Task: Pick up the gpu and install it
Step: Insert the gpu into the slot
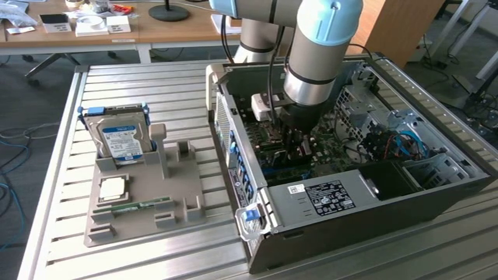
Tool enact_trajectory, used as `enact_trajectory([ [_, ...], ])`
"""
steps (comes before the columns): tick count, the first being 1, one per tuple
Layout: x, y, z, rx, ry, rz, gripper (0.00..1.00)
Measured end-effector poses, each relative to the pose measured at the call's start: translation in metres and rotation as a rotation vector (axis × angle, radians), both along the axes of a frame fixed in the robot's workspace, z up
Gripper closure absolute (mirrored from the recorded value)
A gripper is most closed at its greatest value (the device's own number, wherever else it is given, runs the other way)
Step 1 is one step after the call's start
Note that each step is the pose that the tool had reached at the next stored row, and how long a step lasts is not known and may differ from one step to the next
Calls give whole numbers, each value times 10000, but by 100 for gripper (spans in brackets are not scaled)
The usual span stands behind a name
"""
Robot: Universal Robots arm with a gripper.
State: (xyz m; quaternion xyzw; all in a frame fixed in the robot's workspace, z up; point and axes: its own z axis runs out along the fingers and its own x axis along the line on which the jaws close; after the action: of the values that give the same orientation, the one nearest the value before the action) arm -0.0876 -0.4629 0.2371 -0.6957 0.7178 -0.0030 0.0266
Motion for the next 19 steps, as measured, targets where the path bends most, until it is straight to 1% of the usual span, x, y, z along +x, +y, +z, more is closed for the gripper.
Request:
enact_trajectory([
  [5,0,0,-1,2,-1,0,73],
  [6,-2,1,-2,11,5,-2,73],
  [7,-4,3,-9,26,-2,-8,73],
  [8,-3,2,-7,16,-8,-7,67],
  [9,-1,1,-2,4,-2,-4,67],
  [10,0,0,-1,4,-1,0,67],
  [11,0,0,-1,4,-2,0,61],
  [12,0,0,-1,2,-1,0,61],
  [13,0,0,-1,3,-1,0,54],
  [17,0,0,3,0,0,-1,54],
  [19,1,0,25,1,0,-1,54],
])
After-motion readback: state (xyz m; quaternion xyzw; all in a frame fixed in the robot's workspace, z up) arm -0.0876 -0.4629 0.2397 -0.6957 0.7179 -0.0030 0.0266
